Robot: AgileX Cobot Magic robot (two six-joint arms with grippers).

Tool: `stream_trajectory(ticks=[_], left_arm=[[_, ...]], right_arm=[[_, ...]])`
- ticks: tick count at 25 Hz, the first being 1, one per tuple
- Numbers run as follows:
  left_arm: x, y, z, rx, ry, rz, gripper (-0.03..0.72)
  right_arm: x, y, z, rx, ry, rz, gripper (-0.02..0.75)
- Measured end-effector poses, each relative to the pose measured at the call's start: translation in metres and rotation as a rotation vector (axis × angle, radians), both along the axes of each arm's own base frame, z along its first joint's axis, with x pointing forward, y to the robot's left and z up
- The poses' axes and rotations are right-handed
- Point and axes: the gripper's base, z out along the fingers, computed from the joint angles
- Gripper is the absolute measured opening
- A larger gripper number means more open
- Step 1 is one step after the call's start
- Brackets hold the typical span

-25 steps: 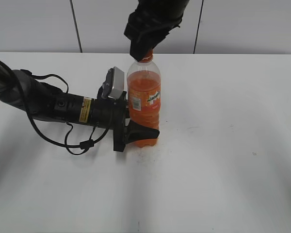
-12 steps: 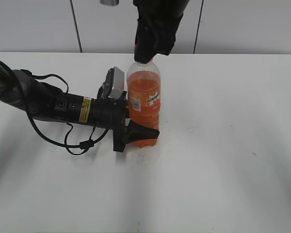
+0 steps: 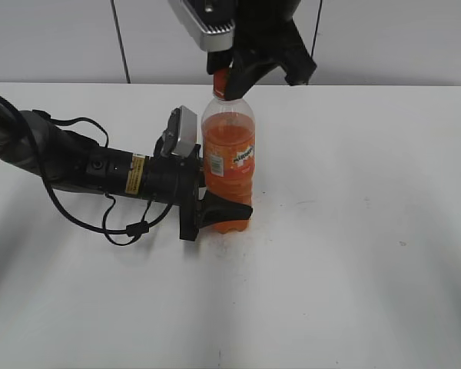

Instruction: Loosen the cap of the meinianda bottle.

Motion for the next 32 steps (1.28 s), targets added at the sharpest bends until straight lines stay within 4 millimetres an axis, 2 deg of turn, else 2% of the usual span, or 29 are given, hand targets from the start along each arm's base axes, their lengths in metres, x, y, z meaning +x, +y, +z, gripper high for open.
stream_trajectory(ticks=[5, 9, 17, 26, 32], left_arm=[[-0.0001, 0.0, 0.0001, -0.001, -0.002, -0.001, 0.4], [0.0001, 0.0003, 0.0001, -0.002, -0.003, -0.001, 0.4], [0.0001, 0.0003, 0.0002, -0.002, -0.003, -0.001, 0.4], [0.0001, 0.0003, 0.0002, -0.002, -0.003, -0.001, 0.4], [0.0005, 0.0003, 0.0002, -0.002, 0.004, 0.006, 0.4]], right_arm=[[-0.0009, 0.001, 0.0007, -0.024, -0.068, 0.198, 0.274], [-0.001, 0.0012, 0.0008, -0.032, -0.092, 0.263, 0.274], [-0.0009, 0.001, 0.0008, -0.032, -0.096, 0.276, 0.274], [-0.001, 0.0011, 0.0008, -0.01, -0.054, 0.175, 0.28], [-0.002, 0.0031, 0.0015, 0.02, -0.032, 0.147, 0.328]])
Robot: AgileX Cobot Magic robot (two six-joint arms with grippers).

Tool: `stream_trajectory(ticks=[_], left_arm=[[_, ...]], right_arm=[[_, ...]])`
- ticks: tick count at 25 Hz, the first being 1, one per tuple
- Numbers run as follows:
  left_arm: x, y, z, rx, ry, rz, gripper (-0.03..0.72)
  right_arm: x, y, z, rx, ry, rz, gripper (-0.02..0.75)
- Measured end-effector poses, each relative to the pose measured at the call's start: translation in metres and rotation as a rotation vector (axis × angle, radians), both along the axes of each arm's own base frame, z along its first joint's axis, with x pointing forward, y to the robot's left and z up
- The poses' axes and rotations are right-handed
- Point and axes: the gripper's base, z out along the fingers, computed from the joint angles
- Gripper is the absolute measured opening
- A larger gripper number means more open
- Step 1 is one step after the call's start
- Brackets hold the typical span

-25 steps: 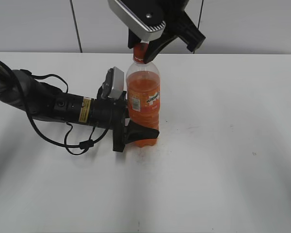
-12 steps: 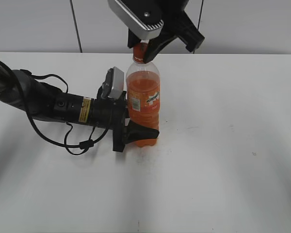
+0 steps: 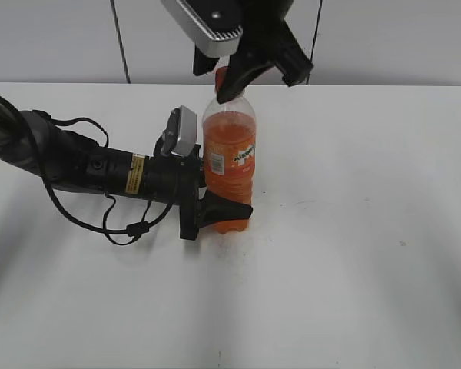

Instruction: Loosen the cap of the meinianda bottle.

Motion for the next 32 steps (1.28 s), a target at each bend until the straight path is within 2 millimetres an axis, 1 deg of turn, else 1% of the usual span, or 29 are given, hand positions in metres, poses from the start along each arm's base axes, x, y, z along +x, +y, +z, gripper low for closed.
stream_trajectory(ticks=[3, 6, 9, 11, 16, 18, 22, 24, 26, 29, 32], left_arm=[[0.0, 0.0, 0.0, -0.001, 0.003, 0.002, 0.4], [0.0, 0.0, 0.0, -0.001, 0.004, 0.002, 0.4], [0.0, 0.0, 0.0, 0.0, 0.005, 0.003, 0.4], [0.0, 0.0, 0.0, 0.0, 0.005, 0.003, 0.4], [0.0, 0.0, 0.0, 0.0, 0.008, 0.004, 0.4], [0.0, 0.0, 0.0, 0.0, 0.008, 0.004, 0.4], [0.0, 0.0, 0.0, 0.0, 0.008, 0.004, 0.4], [0.0, 0.0, 0.0, 0.0, 0.009, 0.004, 0.4], [0.0, 0.0, 0.0, 0.0, 0.011, 0.005, 0.4], [0.0, 0.0, 0.0, -0.001, 0.017, 0.007, 0.4], [0.0, 0.0, 0.0, -0.001, 0.027, 0.011, 0.4]], right_arm=[[-0.003, 0.004, 0.001, 0.038, 0.029, -0.009, 0.361], [-0.004, 0.005, 0.002, 0.06, 0.057, -0.04, 0.376], [-0.005, 0.006, 0.002, 0.09, 0.12, -0.149, 0.387], [-0.005, 0.007, 0.003, 0.121, 0.195, -0.292, 0.388], [-0.011, 0.004, 0.016, 0.23, 0.436, -0.77, 0.388], [-0.014, 0.002, 0.023, 0.274, 0.529, -0.965, 0.388], [-0.017, -0.005, 0.041, 0.362, 0.636, -1.285, 0.388], [-0.019, -0.007, 0.05, 0.409, 0.688, -1.408, 0.388], [-0.02, -0.009, 0.054, 0.443, 0.744, -1.523, 0.388], [-0.018, -0.011, 0.053, 0.473, 0.797, -1.695, 0.388], [-0.015, -0.015, 0.051, 0.499, 0.791, -1.813, 0.388]])
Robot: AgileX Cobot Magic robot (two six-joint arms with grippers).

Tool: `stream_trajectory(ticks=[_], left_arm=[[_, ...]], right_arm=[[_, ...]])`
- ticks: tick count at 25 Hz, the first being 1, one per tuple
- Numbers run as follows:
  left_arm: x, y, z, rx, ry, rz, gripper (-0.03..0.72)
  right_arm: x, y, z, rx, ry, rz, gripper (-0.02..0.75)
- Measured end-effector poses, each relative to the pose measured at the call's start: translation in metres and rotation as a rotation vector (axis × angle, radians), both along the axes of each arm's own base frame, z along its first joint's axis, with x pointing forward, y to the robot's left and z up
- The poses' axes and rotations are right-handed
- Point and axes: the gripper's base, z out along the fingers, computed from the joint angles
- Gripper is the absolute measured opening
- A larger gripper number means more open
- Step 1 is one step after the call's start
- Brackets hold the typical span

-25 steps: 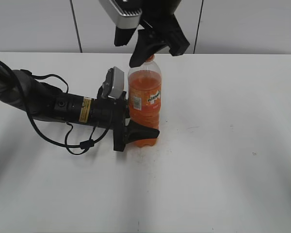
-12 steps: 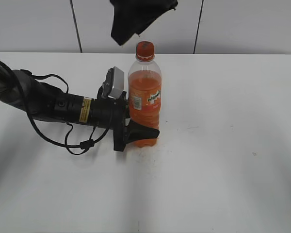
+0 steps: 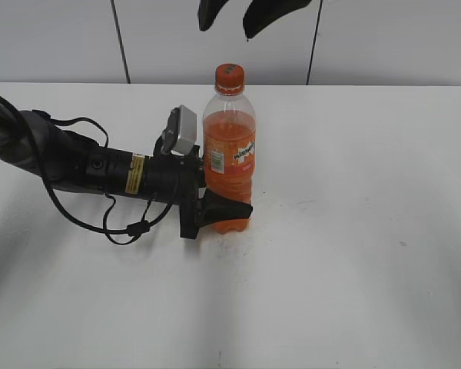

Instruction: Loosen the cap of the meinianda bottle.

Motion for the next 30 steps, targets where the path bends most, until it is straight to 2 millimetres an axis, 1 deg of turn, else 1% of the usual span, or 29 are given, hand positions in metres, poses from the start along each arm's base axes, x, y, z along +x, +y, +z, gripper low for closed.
stream_trajectory(ticks=[4, 10, 13, 17, 20, 30], left_arm=[[0.0, 0.0, 0.0, 0.0, 0.005, 0.002, 0.4], [0.0, 0.0, 0.0, 0.0, 0.006, 0.002, 0.4], [0.0, 0.0, 0.0, 0.0, 0.006, 0.002, 0.4], [0.0, 0.0, 0.0, 0.0, 0.006, 0.002, 0.4], [0.0, 0.0, 0.0, 0.0, 0.006, 0.002, 0.4], [0.0, 0.0, 0.0, 0.0, 0.007, 0.002, 0.4]], right_arm=[[0.004, -0.003, -0.003, -0.023, 0.004, -0.08, 0.388], [0.014, 0.004, -0.026, -0.049, 0.06, -0.107, 0.388], [0.017, 0.007, -0.033, -0.058, 0.074, -0.111, 0.39], [0.02, 0.01, -0.041, -0.062, 0.098, -0.111, 0.431], [0.02, 0.011, -0.043, -0.059, 0.107, -0.111, 0.45], [0.021, 0.011, -0.044, -0.064, 0.105, -0.114, 0.452]])
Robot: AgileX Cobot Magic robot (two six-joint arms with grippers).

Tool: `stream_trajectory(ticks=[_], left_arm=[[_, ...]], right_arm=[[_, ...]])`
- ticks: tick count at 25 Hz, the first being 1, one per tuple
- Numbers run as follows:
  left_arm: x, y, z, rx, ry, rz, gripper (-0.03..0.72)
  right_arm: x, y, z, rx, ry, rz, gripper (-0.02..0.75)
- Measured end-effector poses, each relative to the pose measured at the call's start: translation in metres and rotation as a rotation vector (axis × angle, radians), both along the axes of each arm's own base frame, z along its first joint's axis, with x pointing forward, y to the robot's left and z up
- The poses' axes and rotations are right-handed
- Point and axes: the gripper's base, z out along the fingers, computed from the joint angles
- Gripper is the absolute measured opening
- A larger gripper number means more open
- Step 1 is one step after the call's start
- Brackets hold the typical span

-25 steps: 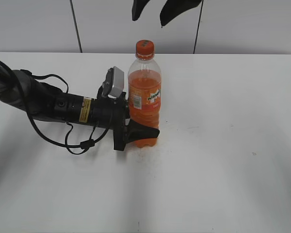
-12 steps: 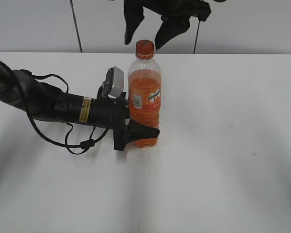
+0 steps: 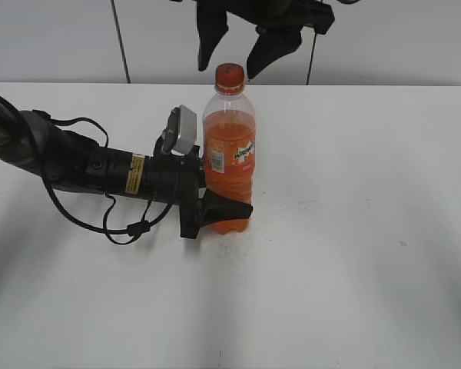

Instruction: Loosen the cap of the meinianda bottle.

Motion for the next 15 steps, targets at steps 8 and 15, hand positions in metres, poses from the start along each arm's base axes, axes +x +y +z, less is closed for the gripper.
stream_trajectory(ticks=[8, 15], left_arm=[[0.0, 0.0, 0.0, 0.0, 0.0, 0.0, 0.4], [0.0, 0.0, 0.0, 0.0, 0.0, 0.0, 0.4]], right_arm=[[0.001, -0.0013, -0.0002, -0.015, -0.011, -0.003, 0.452], [0.001, -0.0013, -0.0002, -0.016, -0.012, -0.002, 0.452]])
